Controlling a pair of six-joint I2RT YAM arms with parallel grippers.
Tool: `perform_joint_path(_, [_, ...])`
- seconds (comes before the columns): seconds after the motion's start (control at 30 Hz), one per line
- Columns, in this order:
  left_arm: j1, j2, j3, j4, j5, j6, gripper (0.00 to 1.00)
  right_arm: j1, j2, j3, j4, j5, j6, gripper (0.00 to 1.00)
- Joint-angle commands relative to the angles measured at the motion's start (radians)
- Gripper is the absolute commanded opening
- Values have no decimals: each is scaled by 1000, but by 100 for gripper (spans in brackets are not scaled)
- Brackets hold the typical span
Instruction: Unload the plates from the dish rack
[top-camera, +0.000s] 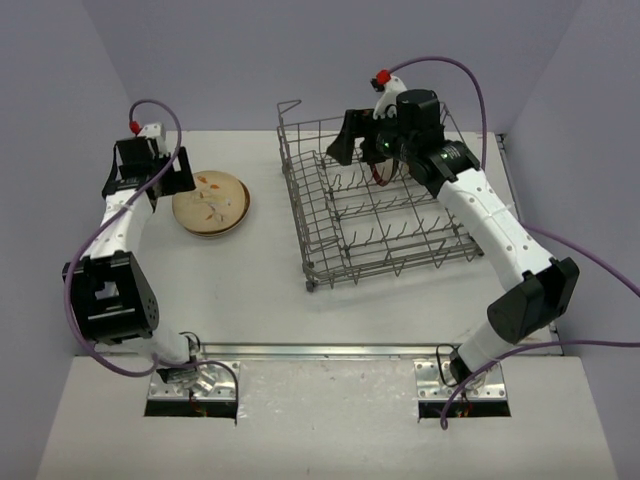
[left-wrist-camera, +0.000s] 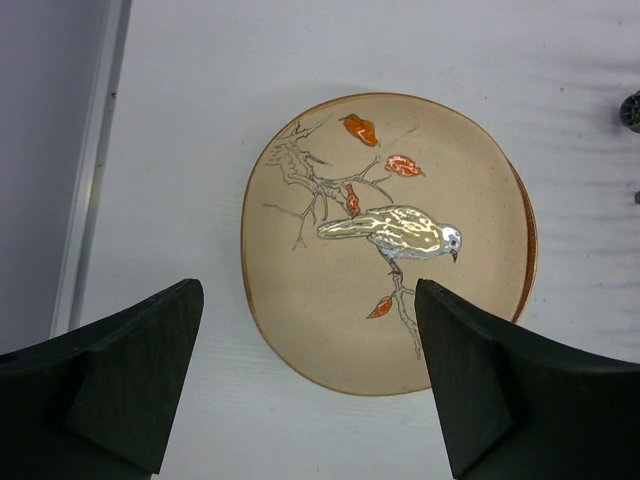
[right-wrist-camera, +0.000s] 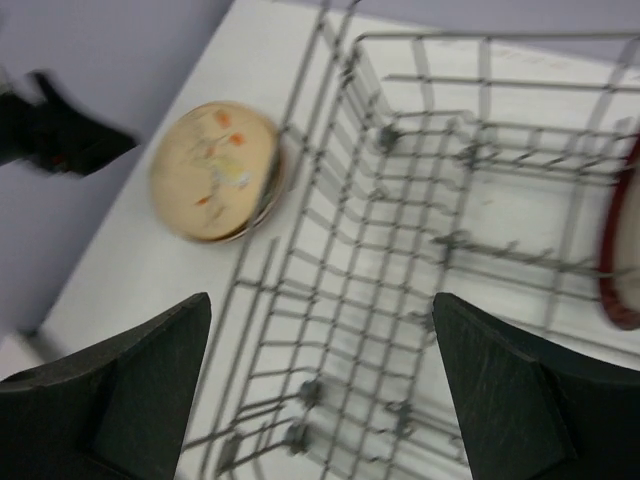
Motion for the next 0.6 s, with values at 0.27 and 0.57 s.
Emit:
perform_joint_path(0.27, [-139,-325,-41,43,-109,27,87,-108,214,167,68,610,-355,90])
perform_joint_path(0.57, [-190,-372,-34,15,-153,56,89,-196,441,267,69,480,-348,89])
